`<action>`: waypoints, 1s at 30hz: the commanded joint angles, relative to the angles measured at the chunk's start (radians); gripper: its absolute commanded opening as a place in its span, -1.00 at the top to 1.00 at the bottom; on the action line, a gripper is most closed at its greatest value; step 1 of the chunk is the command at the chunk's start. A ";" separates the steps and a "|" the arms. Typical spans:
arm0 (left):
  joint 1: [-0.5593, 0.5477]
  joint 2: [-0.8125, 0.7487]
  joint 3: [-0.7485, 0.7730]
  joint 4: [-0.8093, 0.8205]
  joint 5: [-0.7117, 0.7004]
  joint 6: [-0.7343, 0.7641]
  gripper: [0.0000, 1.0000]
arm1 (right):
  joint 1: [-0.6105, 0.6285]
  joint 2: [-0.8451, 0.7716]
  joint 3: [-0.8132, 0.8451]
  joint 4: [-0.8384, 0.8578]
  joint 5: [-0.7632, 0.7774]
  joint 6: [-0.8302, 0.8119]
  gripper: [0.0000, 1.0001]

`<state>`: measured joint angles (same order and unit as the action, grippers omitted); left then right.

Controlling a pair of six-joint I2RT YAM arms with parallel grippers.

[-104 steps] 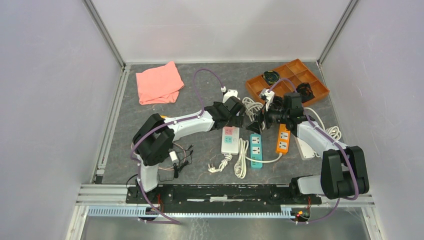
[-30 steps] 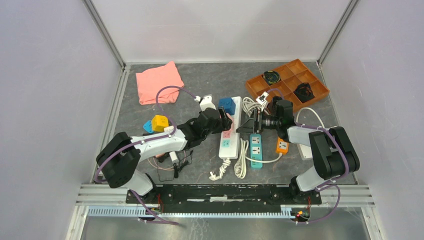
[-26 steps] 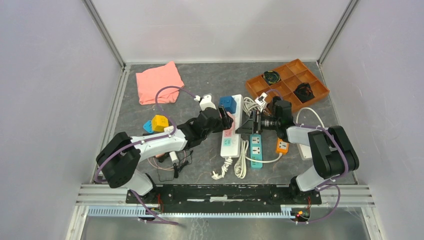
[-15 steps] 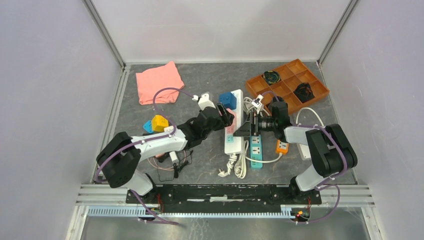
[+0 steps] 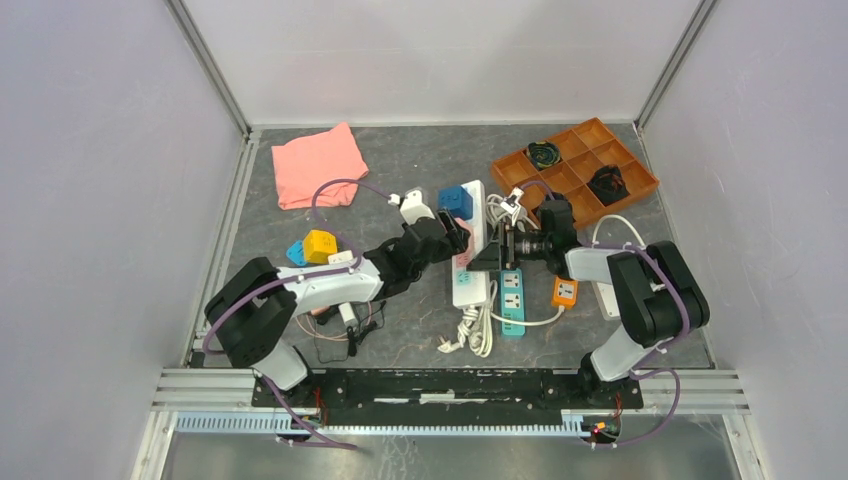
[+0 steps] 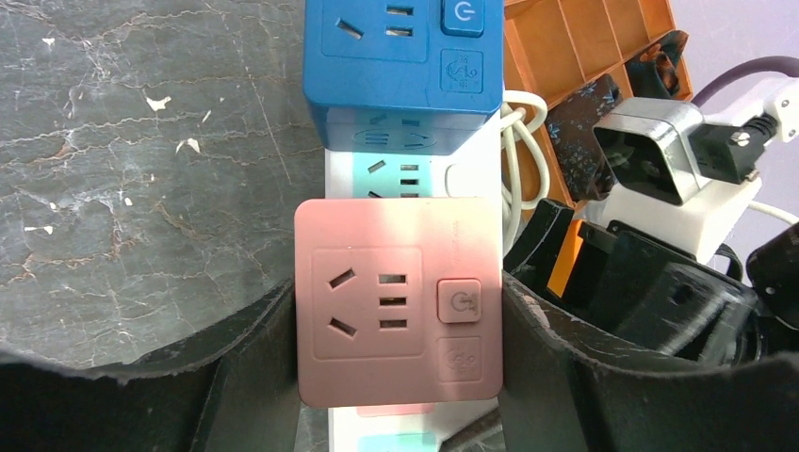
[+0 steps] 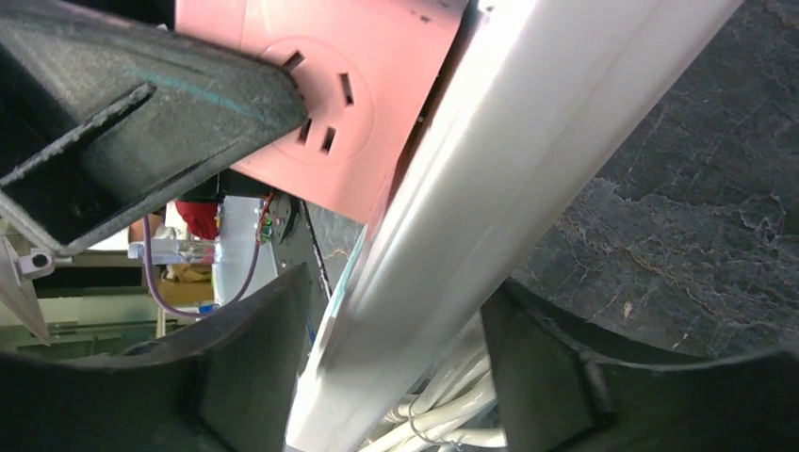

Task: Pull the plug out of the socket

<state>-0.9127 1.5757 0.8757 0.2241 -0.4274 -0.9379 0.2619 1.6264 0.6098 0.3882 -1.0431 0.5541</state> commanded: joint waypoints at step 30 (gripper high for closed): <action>-0.049 -0.200 -0.046 0.312 -0.103 -0.016 0.96 | -0.079 0.023 0.086 -0.092 -0.025 -0.144 1.00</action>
<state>-0.9562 1.5150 0.8017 0.3382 -0.4969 -0.9287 0.2150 1.6588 0.6628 0.3119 -1.0969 0.5243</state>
